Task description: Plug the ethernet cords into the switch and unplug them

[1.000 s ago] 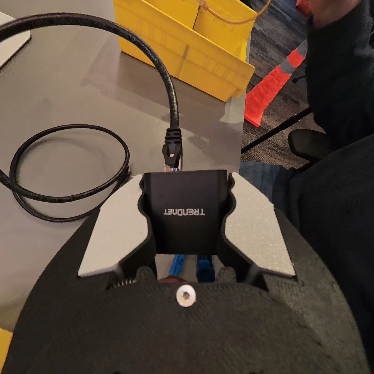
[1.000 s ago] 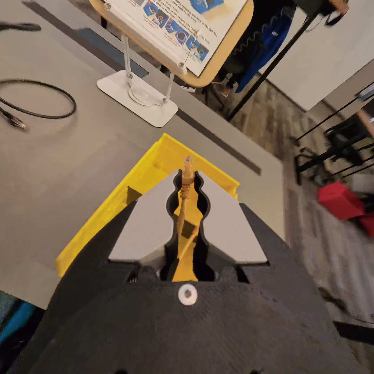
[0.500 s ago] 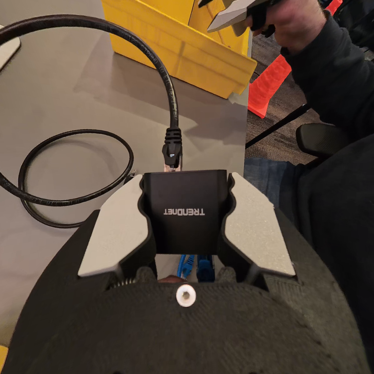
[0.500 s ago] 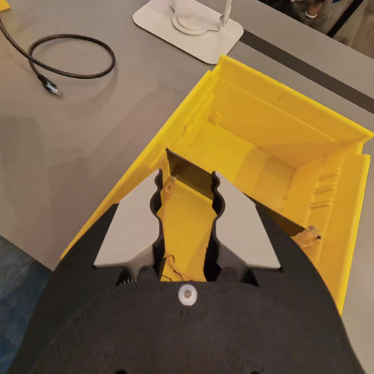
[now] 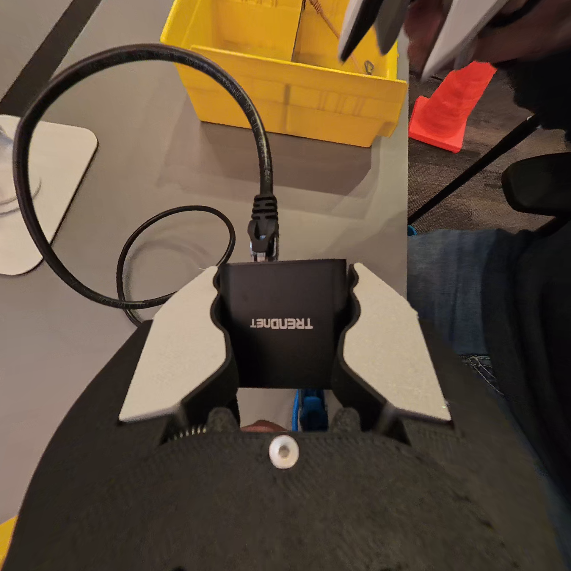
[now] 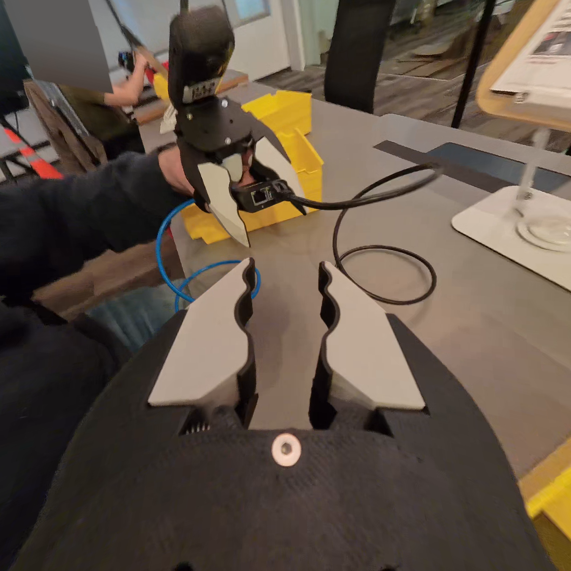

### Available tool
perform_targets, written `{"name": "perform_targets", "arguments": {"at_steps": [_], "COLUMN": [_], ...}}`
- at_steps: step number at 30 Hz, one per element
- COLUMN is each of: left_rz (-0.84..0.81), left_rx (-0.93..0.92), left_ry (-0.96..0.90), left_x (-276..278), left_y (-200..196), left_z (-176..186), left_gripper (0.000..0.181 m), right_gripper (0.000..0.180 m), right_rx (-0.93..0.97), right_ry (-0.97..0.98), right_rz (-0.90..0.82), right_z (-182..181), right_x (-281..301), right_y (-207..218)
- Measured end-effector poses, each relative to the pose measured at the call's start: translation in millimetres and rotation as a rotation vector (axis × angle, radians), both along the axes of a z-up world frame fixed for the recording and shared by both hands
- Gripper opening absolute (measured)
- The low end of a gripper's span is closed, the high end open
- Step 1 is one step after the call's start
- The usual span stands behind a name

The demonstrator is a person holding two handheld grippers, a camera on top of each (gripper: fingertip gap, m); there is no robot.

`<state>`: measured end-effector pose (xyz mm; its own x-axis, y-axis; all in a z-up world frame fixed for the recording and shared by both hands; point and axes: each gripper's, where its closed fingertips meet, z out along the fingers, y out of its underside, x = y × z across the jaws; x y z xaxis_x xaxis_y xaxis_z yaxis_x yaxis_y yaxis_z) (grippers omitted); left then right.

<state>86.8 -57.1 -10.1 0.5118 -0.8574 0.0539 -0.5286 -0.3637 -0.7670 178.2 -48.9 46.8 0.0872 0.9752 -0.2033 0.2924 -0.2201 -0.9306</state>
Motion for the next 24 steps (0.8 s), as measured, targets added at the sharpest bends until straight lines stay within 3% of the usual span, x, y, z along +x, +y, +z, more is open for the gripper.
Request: {"name": "perform_targets", "arguments": {"at_steps": [5, 13, 24], "left_rz": [-0.047, -0.161, -0.430], "left_rx": [-0.036, -0.084, -0.161], "left_ry": [0.005, -0.024, -0.086], "left_x": [2.9, 7.2, 16.5], "left_y": [-9.4, -22.6, -50.2], "left_z": [-0.4, 6.2, 21.0], "left_gripper": [0.076, 0.076, 0.076], "right_gripper": [0.041, 0.038, 0.031], "right_rx": [0.385, 0.852, 1.078], "right_ry": [-0.077, -0.209, -0.258], "right_rz": [0.059, 0.203, 0.486], "right_z": [1.5, -1.0, -9.1], "right_x": [-38.5, -73.4, -91.0], "right_y": [-12.0, -13.5, -38.2]}}
